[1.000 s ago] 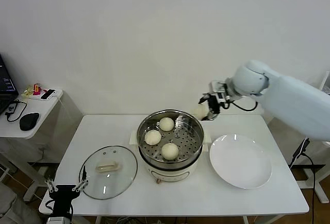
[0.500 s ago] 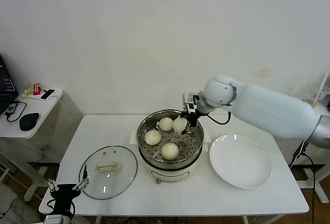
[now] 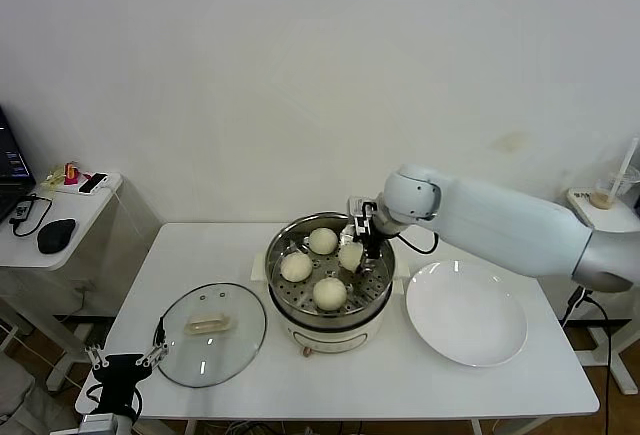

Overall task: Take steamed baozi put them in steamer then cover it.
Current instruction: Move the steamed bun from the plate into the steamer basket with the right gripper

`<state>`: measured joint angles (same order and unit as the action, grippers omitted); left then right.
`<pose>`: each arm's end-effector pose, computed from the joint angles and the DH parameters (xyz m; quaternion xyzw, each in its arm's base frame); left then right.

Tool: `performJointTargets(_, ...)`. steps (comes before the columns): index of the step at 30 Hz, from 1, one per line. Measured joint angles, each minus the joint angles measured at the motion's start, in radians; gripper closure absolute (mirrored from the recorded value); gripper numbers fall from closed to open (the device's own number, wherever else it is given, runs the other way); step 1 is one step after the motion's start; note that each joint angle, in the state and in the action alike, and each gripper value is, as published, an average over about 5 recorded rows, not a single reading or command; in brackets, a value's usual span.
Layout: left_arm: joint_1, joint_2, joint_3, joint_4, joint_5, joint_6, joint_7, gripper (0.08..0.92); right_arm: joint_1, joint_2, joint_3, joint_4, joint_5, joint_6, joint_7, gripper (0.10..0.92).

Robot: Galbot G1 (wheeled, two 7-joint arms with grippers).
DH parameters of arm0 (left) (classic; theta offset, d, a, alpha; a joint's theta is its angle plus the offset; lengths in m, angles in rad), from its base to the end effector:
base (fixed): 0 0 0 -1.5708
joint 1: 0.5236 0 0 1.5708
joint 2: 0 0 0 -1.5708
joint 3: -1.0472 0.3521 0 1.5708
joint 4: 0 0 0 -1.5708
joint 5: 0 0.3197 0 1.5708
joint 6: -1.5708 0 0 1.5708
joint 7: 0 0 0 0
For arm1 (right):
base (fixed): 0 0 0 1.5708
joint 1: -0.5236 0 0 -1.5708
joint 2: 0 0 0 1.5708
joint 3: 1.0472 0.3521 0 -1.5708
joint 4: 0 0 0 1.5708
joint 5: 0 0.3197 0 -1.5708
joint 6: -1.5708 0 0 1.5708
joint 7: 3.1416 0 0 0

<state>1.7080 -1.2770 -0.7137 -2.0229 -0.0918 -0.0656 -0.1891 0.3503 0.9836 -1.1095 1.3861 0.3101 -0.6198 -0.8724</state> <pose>0.1078 0.1135 -0.3214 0.0961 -0.9855 -0.1330 0.0437 0.5047 0.0335 -0.1082 0.4993 -0.6027 0.5195 0.3430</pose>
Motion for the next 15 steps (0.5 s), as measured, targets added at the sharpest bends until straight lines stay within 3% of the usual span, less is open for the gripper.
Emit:
performJointTargets(10,-0.001,0.001,-0.006,0.001,-0.001,-0.001,0.0,0.177,-0.016,0.005,0.002,-0.006,-0.016,-0.003,-0.005,0.338)
performJointTargets(15,0.0,-0.001,-0.007,0.001,0.0,-0.002,0.0,0.177,-0.018,0.004,0.012,-0.004,-0.025,-0.001,-0.012,0.263)
